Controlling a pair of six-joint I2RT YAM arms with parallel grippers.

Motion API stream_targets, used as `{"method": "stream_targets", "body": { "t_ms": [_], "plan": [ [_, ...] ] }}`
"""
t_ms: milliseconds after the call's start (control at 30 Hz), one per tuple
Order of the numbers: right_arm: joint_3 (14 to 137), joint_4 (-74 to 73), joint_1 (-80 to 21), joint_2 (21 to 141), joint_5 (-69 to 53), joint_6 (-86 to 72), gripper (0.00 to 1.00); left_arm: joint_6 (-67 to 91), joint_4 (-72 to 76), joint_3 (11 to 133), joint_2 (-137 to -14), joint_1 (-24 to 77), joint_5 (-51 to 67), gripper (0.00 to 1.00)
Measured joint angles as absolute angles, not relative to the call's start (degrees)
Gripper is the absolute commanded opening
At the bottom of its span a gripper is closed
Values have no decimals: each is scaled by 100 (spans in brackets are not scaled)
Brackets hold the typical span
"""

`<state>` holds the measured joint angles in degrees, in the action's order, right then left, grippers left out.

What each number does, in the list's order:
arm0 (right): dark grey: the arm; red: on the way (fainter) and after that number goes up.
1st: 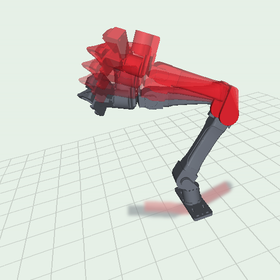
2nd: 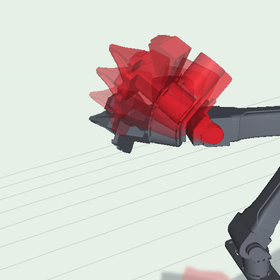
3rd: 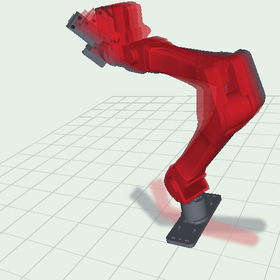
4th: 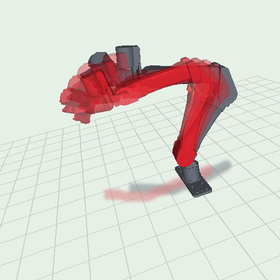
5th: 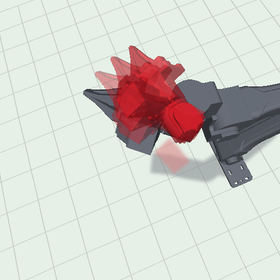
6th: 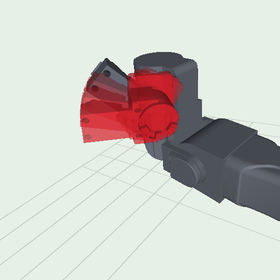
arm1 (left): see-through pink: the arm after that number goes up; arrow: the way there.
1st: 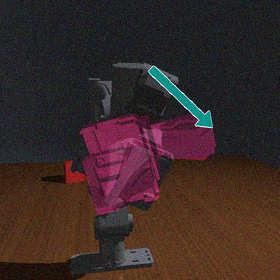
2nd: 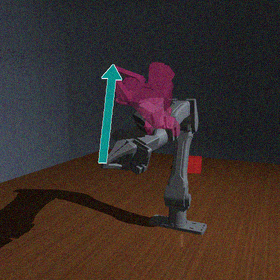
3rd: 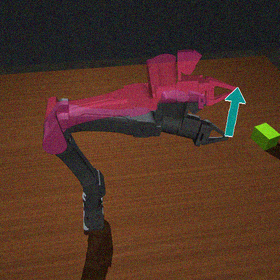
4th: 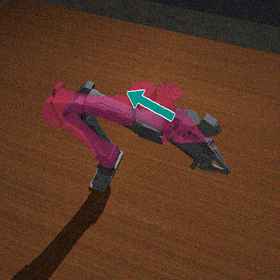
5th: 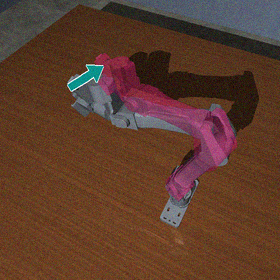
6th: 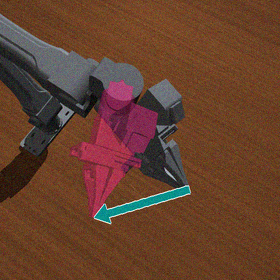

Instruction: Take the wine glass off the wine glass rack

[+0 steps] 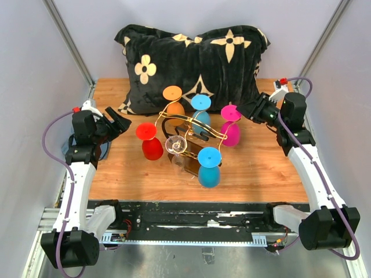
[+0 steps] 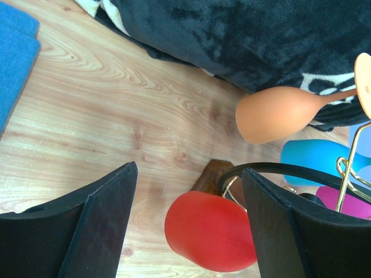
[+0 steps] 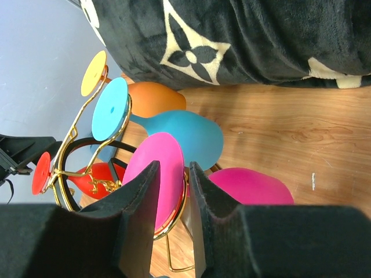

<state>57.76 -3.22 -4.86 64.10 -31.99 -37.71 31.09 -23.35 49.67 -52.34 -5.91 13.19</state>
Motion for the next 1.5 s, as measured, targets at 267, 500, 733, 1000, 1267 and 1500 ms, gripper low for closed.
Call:
{"method": "stream_targets", "body": {
  "t_ms": [267,500,733,1000,1267,1500],
  "plan": [
    [5776,-340,-491,6394,-3286,-3771,20,3109,-2333,4936,-5234,-591,1319,79],
    [5776,-377,-493,6364,-3371,-3771,15,3111,-2335,4875,-5234,-591,1319,79],
    [5798,-456,-510,6366,-3603,-3774,1,3114,-2333,4873,-5234,-591,1321,79],
    [5867,-270,-419,6388,-3704,-4141,1,3129,-2333,4873,-5234,-591,1330,80],
    [6047,62,-283,6805,-4158,-4823,1,3061,-2410,4873,-5234,-591,1308,81],
    [5916,64,-215,6386,-4049,-4825,1,3044,-2416,4873,-5236,-591,1317,81]
  ]
}}
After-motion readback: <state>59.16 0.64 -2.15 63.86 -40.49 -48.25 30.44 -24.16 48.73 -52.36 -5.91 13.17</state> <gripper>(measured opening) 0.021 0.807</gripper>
